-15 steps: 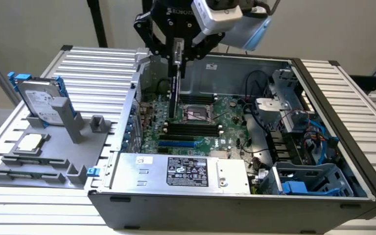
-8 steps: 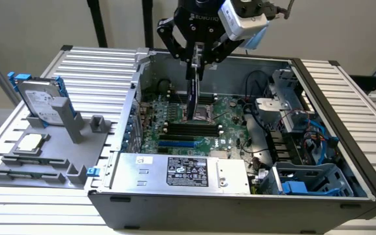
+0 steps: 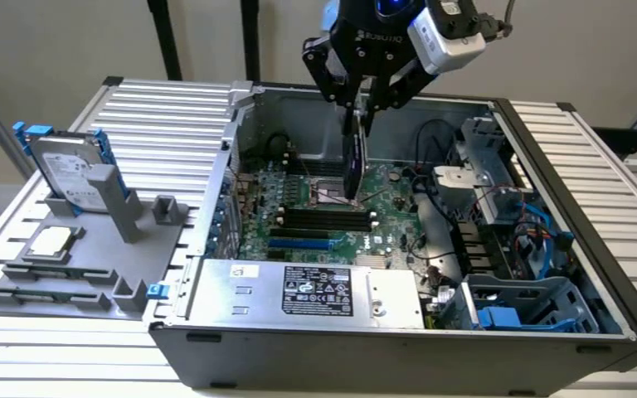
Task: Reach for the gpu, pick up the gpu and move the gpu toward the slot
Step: 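Pick up the gpu and move the gpu toward the slot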
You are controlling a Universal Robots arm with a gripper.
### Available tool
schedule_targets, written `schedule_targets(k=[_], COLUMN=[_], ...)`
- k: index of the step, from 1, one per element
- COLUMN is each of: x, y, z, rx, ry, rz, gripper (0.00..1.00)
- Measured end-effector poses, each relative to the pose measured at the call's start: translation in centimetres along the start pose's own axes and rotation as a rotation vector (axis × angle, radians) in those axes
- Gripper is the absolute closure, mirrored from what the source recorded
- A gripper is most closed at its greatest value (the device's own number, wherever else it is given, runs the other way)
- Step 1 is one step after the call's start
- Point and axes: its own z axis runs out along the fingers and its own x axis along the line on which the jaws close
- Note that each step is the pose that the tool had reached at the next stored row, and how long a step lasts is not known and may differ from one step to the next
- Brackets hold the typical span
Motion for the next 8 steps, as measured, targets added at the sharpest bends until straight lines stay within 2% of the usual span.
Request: schedule_targets(k=[8], x=[-0.12], y=[0.06], z=[-0.01], rx=[0.0002], ry=[0.0001], rz=[0.000], gripper=[0.74])
